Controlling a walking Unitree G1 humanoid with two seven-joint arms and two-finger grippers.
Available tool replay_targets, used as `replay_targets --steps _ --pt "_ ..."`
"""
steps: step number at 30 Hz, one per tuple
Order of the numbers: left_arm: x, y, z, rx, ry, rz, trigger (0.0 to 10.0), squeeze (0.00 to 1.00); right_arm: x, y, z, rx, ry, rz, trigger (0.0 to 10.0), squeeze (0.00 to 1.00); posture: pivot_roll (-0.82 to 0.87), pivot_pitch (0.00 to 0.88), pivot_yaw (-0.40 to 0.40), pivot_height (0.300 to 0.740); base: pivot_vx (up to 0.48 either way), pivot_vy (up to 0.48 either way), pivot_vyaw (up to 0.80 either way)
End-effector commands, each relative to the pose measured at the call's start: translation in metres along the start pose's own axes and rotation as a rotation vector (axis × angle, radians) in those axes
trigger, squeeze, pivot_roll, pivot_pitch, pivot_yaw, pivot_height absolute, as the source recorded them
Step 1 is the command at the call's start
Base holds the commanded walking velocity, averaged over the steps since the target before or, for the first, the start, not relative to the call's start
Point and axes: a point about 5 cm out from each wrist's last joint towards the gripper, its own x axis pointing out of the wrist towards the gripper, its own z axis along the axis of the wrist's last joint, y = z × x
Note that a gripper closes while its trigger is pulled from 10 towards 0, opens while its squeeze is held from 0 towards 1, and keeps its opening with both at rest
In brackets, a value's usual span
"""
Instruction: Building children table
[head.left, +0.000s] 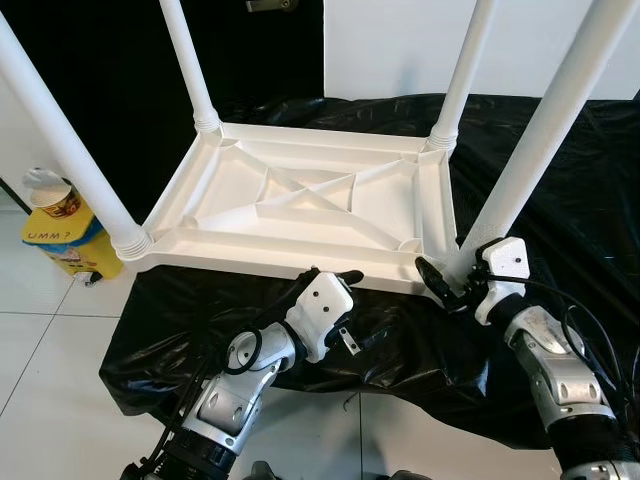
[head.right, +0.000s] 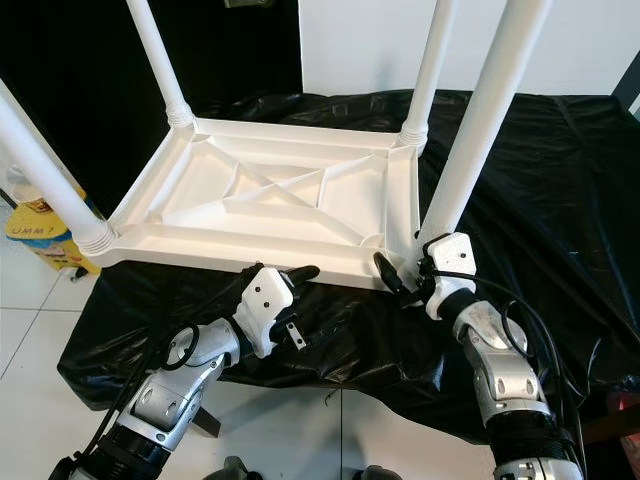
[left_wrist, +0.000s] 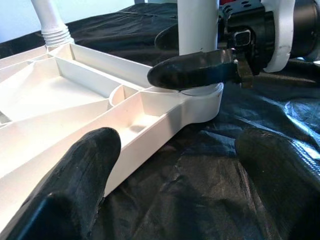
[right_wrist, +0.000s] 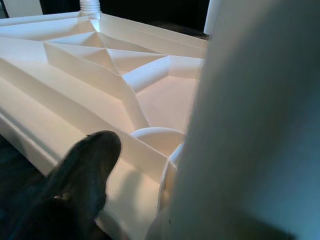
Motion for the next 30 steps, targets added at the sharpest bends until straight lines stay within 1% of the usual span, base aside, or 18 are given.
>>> replay_targets --steps 1,2,3,8,15,16,17,18,19,21,23,25,27,28,29,30 --pt "-0.001 0.0 -0.004 -0.006 0.018 -0.003 10.0 0.0 0.002 0.007 -0.006 -0.003 0.023 0.054 4.2 0.0 0.04 0.053 0.009 0.74 0.0 0.0 0.0" --pt "-0.001 0.0 -0.004 -0.006 0.018 -0.003 10.0 0.0 0.002 0.007 -0.006 -0.003 0.023 0.054 4.2 0.0 0.04 0.053 0.009 0.74 0.0 0.0 0.0" --pt "-0.001 -0.001 -0.004 -0.006 0.018 -0.003 10.0 0.0 0.002 0.008 -0.008 -0.003 0.031 0.062 0.0 0.0 0.05 0.051 0.006 0.74 0.0 0.0 0.0" --pt "-0.002 0.0 -0.004 -0.004 0.021 0.0 10.0 0.0 -0.001 0.009 -0.016 0.008 0.056 0.077 0.0 0.0 0.05 0.048 0.007 0.74 0.0 0.0 0.0" --pt "-0.002 0.0 -0.004 -0.002 0.021 -0.001 10.0 0.0 -0.002 0.008 -0.019 0.011 0.061 0.068 0.0 0.0 0.05 0.048 0.007 0.74 0.0 0.0 0.0" --pt "-0.002 0.0 -0.004 -0.003 0.021 -0.002 10.0 0.0 -0.003 0.007 -0.021 0.015 0.071 0.042 10.0 0.0 0.04 0.05 0.009 0.74 0.0 0.0 0.0" --pt "-0.002 0.0 -0.004 -0.003 0.021 -0.004 10.0 0.0 -0.004 0.005 -0.023 0.019 0.079 0.012 10.0 0.0 0.04 0.05 0.009 0.74 0.0 0.0 0.0" --pt "-0.002 0.0 -0.004 -0.003 0.021 -0.004 10.0 0.0 -0.004 0.005 -0.023 0.019 0.079 0.012 10.0 0.0 0.04 0.05 0.009 0.74 0.0 0.0 0.0" --pt "-0.002 0.0 -0.004 -0.003 0.022 -0.007 10.0 0.0 -0.005 0.003 -0.025 0.024 0.086 -0.039 10.0 0.0 0.04 0.049 0.011 0.74 0.0 0.0 0.0" --pt "-0.002 0.0 -0.004 -0.003 0.022 -0.007 10.0 0.0 -0.005 0.003 -0.025 0.024 0.086 -0.039 10.0 0.0 0.04 0.049 0.011 0.74 0.0 0.0 0.0" --pt "-0.002 0.0 -0.005 -0.002 0.024 -0.013 10.0 0.0 -0.006 0.002 -0.027 0.028 0.1 -0.139 10.0 0.0 0.05 0.047 0.017 0.74 0.0 0.0 0.0" --pt "-0.003 0.0 -0.005 0.0 0.024 -0.016 10.0 0.0 -0.005 0.001 -0.028 0.023 0.108 -0.194 10.0 0.0 0.05 0.047 0.017 0.74 0.0 0.0 0.0" --pt "-0.002 0.0 -0.004 0.005 0.024 -0.016 10.0 0.0 -0.007 0.004 -0.031 0.046 0.132 -0.295 10.0 0.0 0.06 0.048 0.017 0.74 0.0 0.0 0.0" --pt "-0.002 0.0 -0.004 0.006 0.023 -0.016 10.0 0.0 -0.008 0.006 -0.033 0.055 0.14 -0.333 10.0 0.0 0.06 0.048 0.017 0.74 0.0 0.0 0.0" --pt "-0.002 0.0 -0.004 0.006 0.023 -0.016 10.0 0.0 -0.008 0.006 -0.033 0.055 0.14 -0.333 10.0 0.0 0.06 0.048 0.017 0.74 0.0 0.0 0.0" --pt "-0.002 0.0 -0.004 0.004 0.022 -0.015 10.0 0.0 -0.008 0.007 -0.034 0.063 0.15 -0.378 10.0 0.0 0.05 0.051 0.014 0.74 0.0 0.0 0.0"
